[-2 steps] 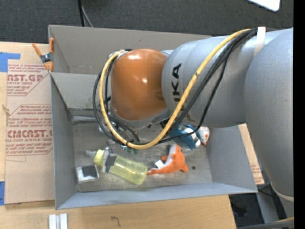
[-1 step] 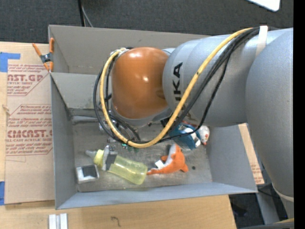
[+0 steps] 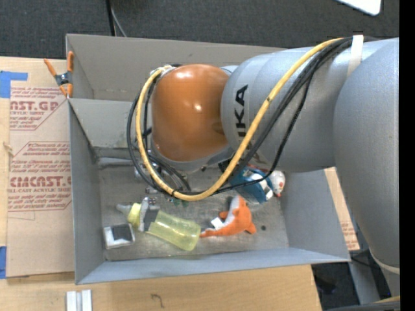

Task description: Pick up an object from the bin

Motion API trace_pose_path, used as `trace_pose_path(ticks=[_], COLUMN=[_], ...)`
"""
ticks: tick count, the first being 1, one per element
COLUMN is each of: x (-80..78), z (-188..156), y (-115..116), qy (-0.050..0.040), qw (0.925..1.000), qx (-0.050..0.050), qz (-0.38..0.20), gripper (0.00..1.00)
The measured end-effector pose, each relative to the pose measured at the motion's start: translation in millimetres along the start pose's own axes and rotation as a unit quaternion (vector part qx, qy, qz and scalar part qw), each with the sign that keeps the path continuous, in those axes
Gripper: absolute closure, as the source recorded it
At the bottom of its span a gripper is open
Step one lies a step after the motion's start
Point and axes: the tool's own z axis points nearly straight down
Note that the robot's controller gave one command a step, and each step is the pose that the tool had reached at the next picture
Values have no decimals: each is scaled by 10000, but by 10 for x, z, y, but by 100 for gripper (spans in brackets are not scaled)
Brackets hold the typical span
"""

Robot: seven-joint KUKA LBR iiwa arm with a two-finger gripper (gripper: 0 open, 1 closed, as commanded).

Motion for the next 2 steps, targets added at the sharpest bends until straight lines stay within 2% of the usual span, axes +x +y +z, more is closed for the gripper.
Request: trace_pose_path(ticks=[1,2], x=[63,62], z=[405,1019], y=[61,58], qy=[-2,-18], qw=[9999,9999], qx=[1,-10], qz=[-118,-133], gripper=[0,0])
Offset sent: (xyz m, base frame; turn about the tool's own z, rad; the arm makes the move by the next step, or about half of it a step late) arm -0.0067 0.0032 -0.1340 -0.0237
